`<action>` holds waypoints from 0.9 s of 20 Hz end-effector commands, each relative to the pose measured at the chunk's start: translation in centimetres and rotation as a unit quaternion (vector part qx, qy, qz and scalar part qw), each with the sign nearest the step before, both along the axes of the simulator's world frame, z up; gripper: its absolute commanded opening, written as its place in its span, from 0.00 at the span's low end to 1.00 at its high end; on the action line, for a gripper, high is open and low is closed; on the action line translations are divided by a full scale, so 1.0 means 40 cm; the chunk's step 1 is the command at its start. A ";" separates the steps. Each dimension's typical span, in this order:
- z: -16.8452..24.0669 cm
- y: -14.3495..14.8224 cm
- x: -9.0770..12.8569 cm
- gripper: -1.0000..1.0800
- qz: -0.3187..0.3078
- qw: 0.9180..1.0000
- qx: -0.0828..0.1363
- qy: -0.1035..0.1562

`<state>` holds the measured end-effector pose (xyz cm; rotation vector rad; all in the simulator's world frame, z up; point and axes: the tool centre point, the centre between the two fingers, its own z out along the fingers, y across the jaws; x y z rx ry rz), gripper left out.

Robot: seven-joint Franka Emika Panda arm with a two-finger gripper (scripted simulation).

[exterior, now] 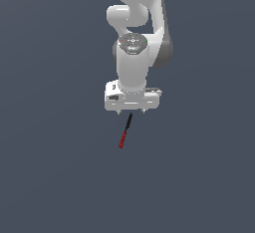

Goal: Pick up the object and move it to a goal position.

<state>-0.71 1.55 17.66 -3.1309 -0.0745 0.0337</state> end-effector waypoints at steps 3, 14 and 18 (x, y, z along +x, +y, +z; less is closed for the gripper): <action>0.000 0.004 -0.001 0.96 0.002 1.000 0.001 0.001; 0.004 0.040 -0.010 0.96 0.022 1.000 0.010 0.007; -0.020 0.034 -0.008 0.96 0.008 1.000 0.010 0.006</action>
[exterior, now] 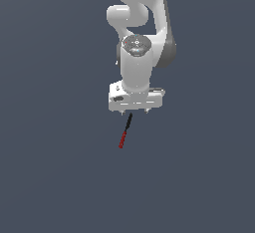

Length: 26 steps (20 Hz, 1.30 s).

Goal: Pick up the object and move it to a goal position.

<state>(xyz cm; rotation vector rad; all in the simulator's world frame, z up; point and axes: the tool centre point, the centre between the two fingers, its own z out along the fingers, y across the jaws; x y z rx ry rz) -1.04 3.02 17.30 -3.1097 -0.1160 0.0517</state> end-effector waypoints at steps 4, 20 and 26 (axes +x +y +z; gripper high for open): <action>-0.055 -0.014 0.001 0.96 -0.033 0.999 -0.002 -0.002; -0.277 -0.082 -0.018 0.96 -0.174 0.985 -0.016 -0.014; -0.286 -0.085 -0.020 0.96 -0.178 0.984 -0.017 -0.013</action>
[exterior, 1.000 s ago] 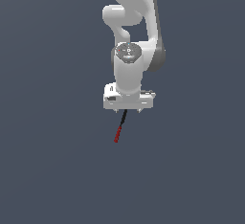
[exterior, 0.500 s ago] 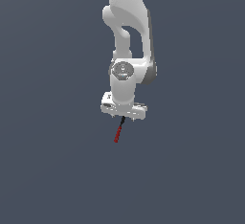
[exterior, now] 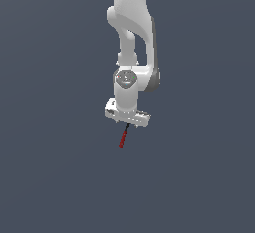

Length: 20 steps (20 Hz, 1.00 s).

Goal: Pick up the object and move it to a goal position.

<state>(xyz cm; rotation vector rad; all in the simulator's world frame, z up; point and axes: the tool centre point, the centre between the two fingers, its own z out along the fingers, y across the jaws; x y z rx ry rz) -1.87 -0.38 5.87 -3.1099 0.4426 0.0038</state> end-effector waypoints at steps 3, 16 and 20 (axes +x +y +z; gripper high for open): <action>-0.013 0.000 0.000 0.96 0.000 1.000 0.000 0.000; -0.127 0.000 0.000 0.96 -0.002 1.000 0.000 -0.001; -0.127 0.000 0.000 0.00 -0.002 1.000 0.000 -0.001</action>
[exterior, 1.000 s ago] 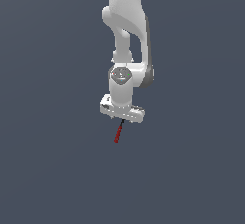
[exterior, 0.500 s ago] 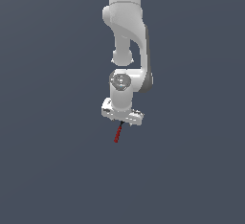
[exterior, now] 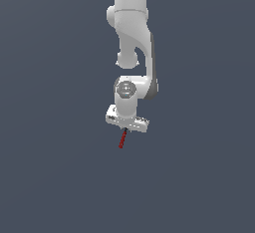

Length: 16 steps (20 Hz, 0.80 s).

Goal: Pick up the object and move it to a goal position.

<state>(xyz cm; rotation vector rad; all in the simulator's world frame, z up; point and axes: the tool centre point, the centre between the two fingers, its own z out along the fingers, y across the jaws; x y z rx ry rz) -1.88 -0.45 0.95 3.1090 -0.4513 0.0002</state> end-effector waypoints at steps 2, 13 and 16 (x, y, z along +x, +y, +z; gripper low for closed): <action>-0.004 0.001 0.000 0.00 0.000 1.000 0.000 0.000; 0.013 0.005 0.010 0.00 0.000 1.000 0.000 0.000; 0.032 0.013 0.028 0.00 0.000 1.000 0.000 0.000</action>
